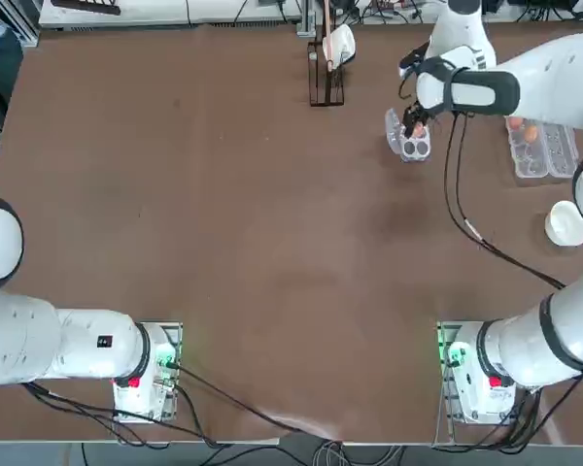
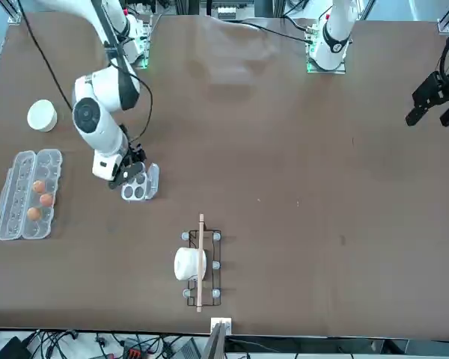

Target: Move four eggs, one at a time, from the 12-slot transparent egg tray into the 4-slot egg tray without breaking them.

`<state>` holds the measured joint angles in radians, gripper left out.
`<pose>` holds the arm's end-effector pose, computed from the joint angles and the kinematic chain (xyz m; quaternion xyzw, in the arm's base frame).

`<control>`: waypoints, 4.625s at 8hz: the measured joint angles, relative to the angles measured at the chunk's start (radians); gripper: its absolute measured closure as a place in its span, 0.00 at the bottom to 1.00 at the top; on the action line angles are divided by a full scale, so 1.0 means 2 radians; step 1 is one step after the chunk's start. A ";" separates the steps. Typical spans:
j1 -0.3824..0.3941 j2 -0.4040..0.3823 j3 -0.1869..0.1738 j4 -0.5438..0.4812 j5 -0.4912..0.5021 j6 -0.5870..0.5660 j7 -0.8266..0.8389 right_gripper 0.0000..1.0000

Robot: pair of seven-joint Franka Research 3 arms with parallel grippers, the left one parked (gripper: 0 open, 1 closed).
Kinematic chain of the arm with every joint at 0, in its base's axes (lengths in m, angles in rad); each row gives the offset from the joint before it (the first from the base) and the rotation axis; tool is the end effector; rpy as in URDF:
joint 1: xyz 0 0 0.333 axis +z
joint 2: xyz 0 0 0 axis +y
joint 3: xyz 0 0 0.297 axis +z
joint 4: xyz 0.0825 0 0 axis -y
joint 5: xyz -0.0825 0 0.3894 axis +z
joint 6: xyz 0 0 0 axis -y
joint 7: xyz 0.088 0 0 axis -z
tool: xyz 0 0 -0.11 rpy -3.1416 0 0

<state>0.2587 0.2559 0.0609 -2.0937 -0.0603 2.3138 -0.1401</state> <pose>0.5455 0.1790 0.2718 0.9687 0.2471 -0.0162 0.0156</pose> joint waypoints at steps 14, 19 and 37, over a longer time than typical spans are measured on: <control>-0.007 0.026 -0.015 -0.011 0.000 0.047 0.027 0.42; -0.007 0.046 -0.014 -0.011 0.000 0.057 0.027 0.42; -0.223 0.009 -0.027 0.097 -0.002 -0.063 -0.508 0.00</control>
<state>-0.1881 0.2743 0.0060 -1.8989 -0.0636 2.1874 -1.1567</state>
